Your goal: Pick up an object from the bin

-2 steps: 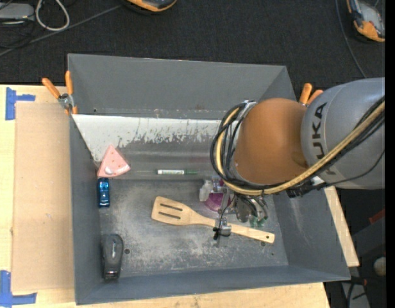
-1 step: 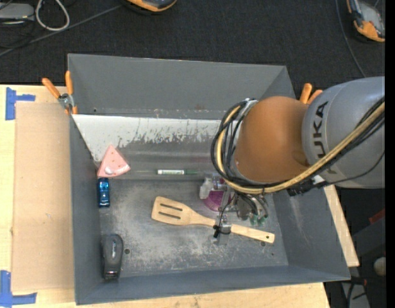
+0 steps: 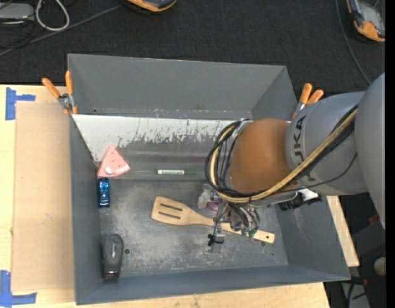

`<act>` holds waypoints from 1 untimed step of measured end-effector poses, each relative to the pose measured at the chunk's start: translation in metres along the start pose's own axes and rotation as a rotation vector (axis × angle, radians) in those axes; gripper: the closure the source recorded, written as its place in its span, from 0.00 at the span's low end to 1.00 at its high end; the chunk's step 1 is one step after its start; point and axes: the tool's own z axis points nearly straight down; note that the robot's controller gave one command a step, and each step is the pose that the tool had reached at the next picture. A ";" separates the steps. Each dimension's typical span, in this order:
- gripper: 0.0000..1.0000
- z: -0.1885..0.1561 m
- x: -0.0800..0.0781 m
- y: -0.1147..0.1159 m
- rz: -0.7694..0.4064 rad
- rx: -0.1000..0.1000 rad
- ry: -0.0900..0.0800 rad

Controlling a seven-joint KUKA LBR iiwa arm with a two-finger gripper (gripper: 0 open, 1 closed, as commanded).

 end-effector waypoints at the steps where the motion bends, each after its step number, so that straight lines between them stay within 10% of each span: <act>1: 1.00 0.031 -0.014 0.007 0.078 -0.002 -0.007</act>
Offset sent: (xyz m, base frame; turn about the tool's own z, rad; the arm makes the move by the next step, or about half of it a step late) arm 0.0000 0.0000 0.0000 0.0000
